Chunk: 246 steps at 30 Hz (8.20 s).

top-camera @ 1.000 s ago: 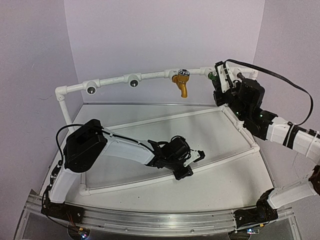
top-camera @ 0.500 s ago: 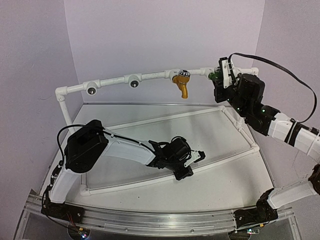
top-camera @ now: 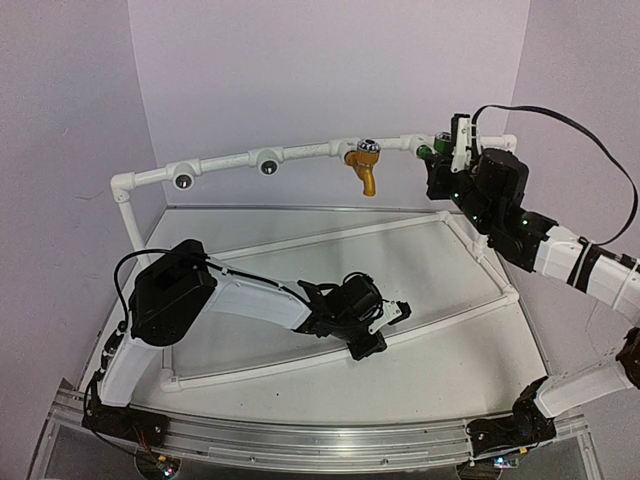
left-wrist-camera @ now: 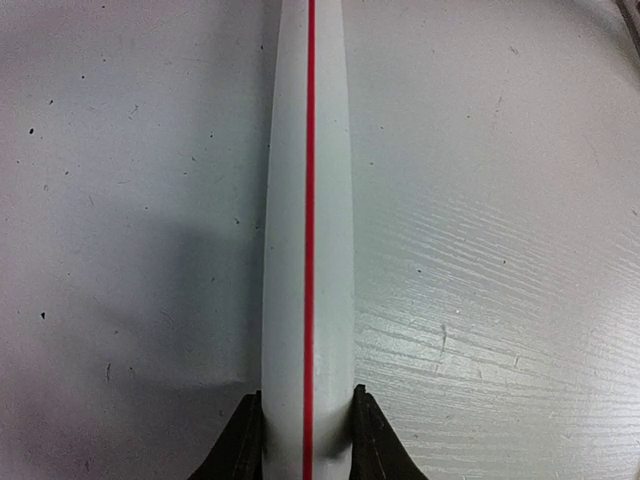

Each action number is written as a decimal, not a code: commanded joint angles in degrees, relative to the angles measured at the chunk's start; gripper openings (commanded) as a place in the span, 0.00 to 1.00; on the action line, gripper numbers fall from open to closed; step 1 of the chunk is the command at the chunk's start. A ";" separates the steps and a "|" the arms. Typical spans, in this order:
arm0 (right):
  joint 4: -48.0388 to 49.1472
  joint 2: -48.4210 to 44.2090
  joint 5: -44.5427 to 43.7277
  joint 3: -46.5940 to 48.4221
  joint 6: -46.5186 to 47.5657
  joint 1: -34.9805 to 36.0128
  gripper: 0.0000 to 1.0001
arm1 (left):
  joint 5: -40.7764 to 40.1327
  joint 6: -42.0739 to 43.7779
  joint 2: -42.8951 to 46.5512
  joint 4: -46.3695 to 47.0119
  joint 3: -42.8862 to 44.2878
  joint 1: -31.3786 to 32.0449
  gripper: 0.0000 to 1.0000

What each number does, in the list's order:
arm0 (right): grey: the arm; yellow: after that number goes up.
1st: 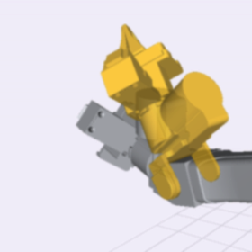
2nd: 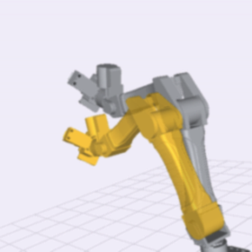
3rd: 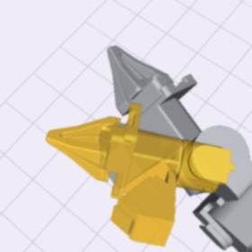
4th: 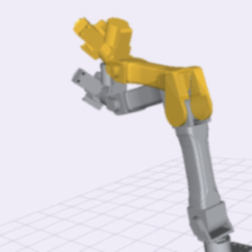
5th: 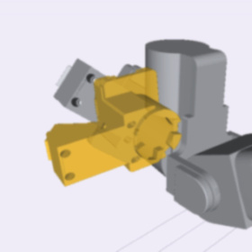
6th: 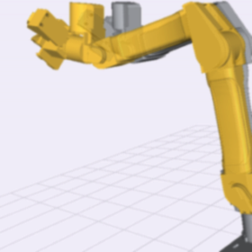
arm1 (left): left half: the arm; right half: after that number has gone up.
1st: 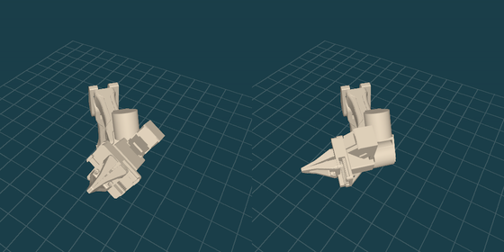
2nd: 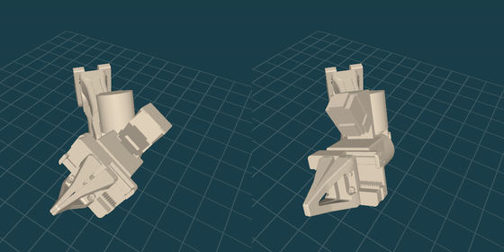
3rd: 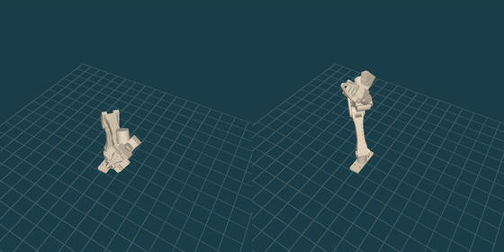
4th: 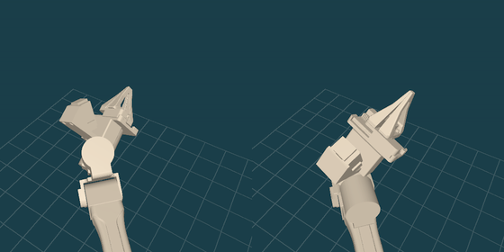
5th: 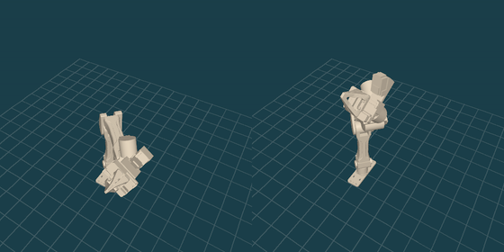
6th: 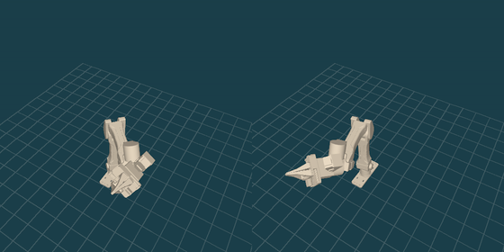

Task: Install the water faucets

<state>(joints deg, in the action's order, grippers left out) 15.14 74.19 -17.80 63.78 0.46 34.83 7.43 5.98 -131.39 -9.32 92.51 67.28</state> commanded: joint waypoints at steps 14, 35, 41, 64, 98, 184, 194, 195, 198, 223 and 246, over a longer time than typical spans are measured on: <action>7.25 2.69 -7.64 -6.02 -31.61 -1.59 0.00 | 8.74 0.27 -2.39 -8.53 0.89 6.62 0.00; 1.17 7.76 -10.52 2.65 -64.87 3.22 0.00 | 8.29 -0.37 -3.69 -8.90 2.14 6.72 0.00; -4.51 7.54 -8.60 5.67 -77.20 3.34 0.00 | 7.67 -0.37 -4.32 -9.27 2.59 6.72 0.00; 4.37 4.36 -12.60 1.76 -87.33 6.25 0.11 | 7.85 -0.59 -5.29 -10.44 3.91 6.79 0.00; 9.64 -0.37 -15.93 -2.22 -75.10 8.27 0.88 | 8.30 -0.50 -5.99 -11.28 4.84 6.98 0.00; -8.97 47.68 7.85 18.53 2.55 7.77 0.00 | -9.82 -48.52 64.33 -5.83 -41.76 -13.40 0.87; -13.47 13.22 48.23 -10.13 24.10 11.61 0.01 | 6.83 -53.01 59.10 8.64 -39.97 -14.54 0.92; -14.39 11.36 49.29 -10.79 24.75 12.37 0.00 | 10.73 -52.81 57.27 9.87 -39.21 -14.58 0.92; -18.74 8.39 50.19 -10.42 25.43 14.56 0.00 | 21.07 -52.59 53.07 14.36 -37.14 -14.10 0.91; -24.37 1.67 38.83 -7.71 28.13 27.02 0.00 | 19.15 -60.44 43.78 18.02 -35.18 -11.29 0.63; -3.39 -2.61 16.60 -16.05 -21.86 27.41 0.98 | 5.22 -58.39 52.86 31.22 -40.59 -11.29 0.00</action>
<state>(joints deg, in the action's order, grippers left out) -1.17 76.19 0.65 51.40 -0.32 62.74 16.88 -51.31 -82.90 10.83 53.98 55.36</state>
